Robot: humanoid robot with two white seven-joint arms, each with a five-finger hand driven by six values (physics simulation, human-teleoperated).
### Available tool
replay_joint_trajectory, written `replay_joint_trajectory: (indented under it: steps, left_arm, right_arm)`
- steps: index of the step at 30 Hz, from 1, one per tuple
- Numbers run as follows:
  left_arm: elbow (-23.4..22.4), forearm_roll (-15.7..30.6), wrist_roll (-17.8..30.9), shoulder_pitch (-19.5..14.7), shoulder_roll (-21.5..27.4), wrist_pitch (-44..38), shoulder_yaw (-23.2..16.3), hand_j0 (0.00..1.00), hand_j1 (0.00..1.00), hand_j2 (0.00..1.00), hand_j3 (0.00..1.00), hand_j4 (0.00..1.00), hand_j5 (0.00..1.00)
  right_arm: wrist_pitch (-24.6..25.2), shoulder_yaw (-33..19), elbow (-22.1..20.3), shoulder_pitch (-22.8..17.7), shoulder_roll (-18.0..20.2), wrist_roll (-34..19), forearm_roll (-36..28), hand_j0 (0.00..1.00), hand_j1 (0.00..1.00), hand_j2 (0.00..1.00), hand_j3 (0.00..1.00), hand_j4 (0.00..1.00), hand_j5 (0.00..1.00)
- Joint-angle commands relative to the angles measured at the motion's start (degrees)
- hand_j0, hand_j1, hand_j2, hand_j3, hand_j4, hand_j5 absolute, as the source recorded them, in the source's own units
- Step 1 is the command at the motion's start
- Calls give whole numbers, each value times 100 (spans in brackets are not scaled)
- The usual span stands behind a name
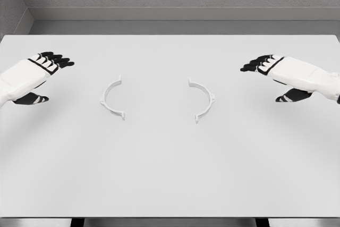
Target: Assemble PVC drainage pipe clamps
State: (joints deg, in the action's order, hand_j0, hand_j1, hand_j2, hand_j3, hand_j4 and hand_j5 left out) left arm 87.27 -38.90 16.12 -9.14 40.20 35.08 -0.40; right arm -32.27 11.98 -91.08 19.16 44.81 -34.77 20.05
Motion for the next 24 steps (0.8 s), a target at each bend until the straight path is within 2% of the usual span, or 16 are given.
replay_joint_trajectory:
  steps: [1,5,7,11,13,18,22,24]
  left_arm:
    - [0,23,-3,0,-126,-8,-30,100,100,100,100,100,100]
    - [35,23,-3,-9,-425,-8,-48,100,100,100,100,100,100]
    - [53,-3,6,-9,-741,-8,-232,100,100,100,100,100,100]
    - [167,-372,6,-114,-1216,-8,-487,100,100,100,100,100,100]
    - [167,-443,-3,-141,-1374,-352,-513,100,100,100,100,100,100]
    - [150,-540,6,-185,-1436,-1574,-636,100,100,100,100,100,100]
    - [132,-540,6,-229,-1445,-2137,-821,100,100,100,100,100,100]
    - [114,-540,6,-272,-1445,-2154,-909,100,100,100,100,100,100]
  right_arm:
    - [19,138,-94,0,-16,-23,-54,100,100,100,100,100,100]
    - [-7,121,-85,26,-25,-23,-36,100,100,100,100,100,100]
    - [-33,138,-103,18,-69,-23,-54,100,100,100,100,100,100]
    - [28,103,-24,9,-447,-23,-18,100,100,100,100,100,100]
    - [143,121,275,35,-841,-23,8,100,100,100,100,100,100]
    - [143,121,548,53,-1185,-23,43,100,100,100,100,100,100]
    - [143,121,644,149,-1572,-23,254,100,100,100,100,100,100]
    - [134,138,969,386,-1748,-23,430,100,100,100,100,100,100]
